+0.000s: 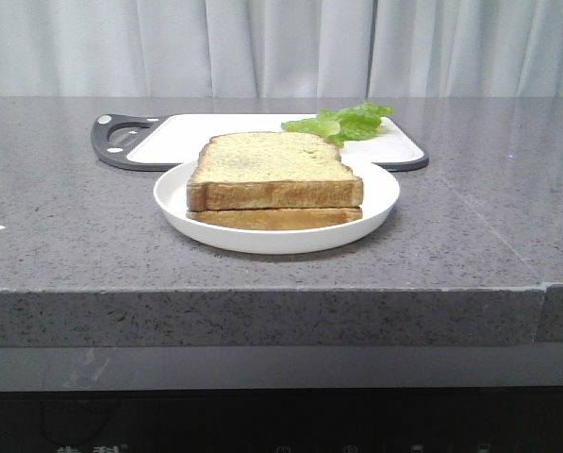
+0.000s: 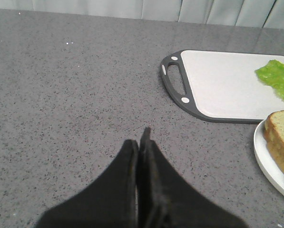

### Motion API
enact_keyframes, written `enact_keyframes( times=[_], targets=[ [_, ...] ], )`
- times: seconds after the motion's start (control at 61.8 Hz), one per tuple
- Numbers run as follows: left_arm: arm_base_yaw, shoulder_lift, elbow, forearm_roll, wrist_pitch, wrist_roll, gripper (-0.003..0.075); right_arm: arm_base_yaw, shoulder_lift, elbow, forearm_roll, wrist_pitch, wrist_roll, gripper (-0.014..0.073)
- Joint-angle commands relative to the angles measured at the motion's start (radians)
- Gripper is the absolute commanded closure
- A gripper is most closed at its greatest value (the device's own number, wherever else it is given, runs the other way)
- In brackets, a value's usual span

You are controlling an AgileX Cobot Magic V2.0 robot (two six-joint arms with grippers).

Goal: Left arm grabs bread, right arm adds lettuce

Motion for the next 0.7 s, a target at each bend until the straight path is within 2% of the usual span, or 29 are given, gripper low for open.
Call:
enact_keyframes(
  times=[0.0, 0.081, 0.146, 0.324, 0.389, 0.551, 0.68],
  targets=[
    [0.001, 0.023, -0.031, -0.015, -0.055, 0.001, 0.0740, 0.001, 0.020, -0.035, 0.002, -0.063, -0.003, 0.0711],
    [0.001, 0.040, -0.031, -0.015, -0.048, 0.001, 0.0734, 0.001, 0.028, -0.035, 0.002, -0.059, -0.003, 0.0696],
    [0.001, 0.057, -0.031, -0.015, -0.044, 0.001, 0.0682, 0.001, 0.034, -0.035, 0.002, -0.054, -0.003, 0.0643],
    [0.001, 0.109, -0.031, -0.021, -0.021, 0.001, 0.0338, 0.001, 0.037, -0.035, 0.002, -0.049, -0.003, 0.0248],
    [0.001, 0.132, -0.034, -0.029, -0.006, 0.002, 0.0265, 0.001, 0.037, -0.035, 0.002, -0.049, -0.003, 0.0151],
    [-0.009, 0.220, -0.088, -0.084, 0.115, 0.057, 0.0251, 0.001, 0.037, -0.035, 0.002, -0.049, -0.003, 0.0136],
    [-0.060, 0.316, -0.147, -0.147, 0.177, 0.059, 0.0251, 0.001, 0.037, -0.035, 0.003, -0.051, -0.003, 0.0136]
  ],
)
